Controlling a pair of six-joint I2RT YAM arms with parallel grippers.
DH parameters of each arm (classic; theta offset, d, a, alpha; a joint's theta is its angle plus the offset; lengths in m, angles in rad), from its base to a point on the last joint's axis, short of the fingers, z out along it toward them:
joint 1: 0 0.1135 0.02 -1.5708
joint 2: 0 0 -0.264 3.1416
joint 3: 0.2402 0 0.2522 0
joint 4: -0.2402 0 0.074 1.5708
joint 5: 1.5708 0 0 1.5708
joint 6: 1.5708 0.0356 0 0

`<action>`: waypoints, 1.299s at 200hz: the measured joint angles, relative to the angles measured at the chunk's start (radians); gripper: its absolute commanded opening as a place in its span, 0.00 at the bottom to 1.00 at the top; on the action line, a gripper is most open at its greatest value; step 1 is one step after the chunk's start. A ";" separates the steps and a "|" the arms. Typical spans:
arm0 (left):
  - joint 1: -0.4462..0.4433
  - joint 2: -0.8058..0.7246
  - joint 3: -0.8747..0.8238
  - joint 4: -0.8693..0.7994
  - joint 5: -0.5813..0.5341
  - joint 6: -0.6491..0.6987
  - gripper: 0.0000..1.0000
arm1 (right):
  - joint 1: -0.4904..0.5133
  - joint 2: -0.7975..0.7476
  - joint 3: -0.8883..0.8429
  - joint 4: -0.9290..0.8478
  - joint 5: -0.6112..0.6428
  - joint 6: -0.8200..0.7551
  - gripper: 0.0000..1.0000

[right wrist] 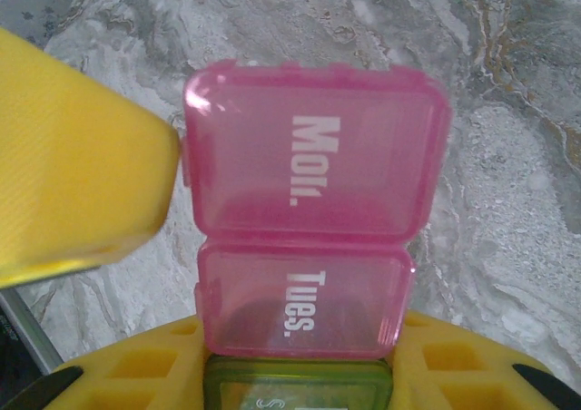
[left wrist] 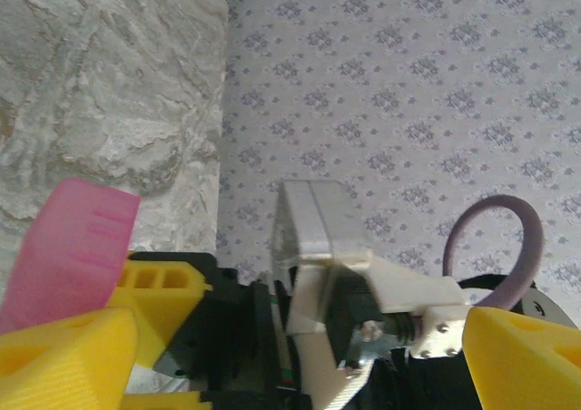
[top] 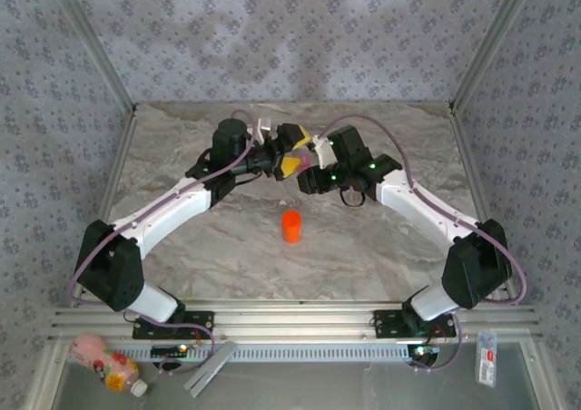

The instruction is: Sort the pills into containers

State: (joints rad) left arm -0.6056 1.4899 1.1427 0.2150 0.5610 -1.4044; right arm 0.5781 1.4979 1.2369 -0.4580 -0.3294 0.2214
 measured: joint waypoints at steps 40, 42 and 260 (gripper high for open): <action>-0.014 -0.002 0.032 0.025 -0.001 -0.005 0.92 | 0.001 0.000 -0.012 0.014 0.000 0.000 0.33; -0.014 -0.002 0.033 0.025 -0.001 -0.005 0.92 | 0.001 0.000 -0.012 0.014 0.000 0.000 0.33; 0.111 -0.084 -0.043 -0.292 -0.150 0.270 0.95 | -0.240 -0.006 -0.391 -0.025 0.238 0.312 0.40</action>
State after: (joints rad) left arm -0.4946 1.4059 1.1000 -0.0769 0.4114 -1.1347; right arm 0.3378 1.4914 0.8455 -0.4828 -0.0917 0.5339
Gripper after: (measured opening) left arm 0.943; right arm 0.410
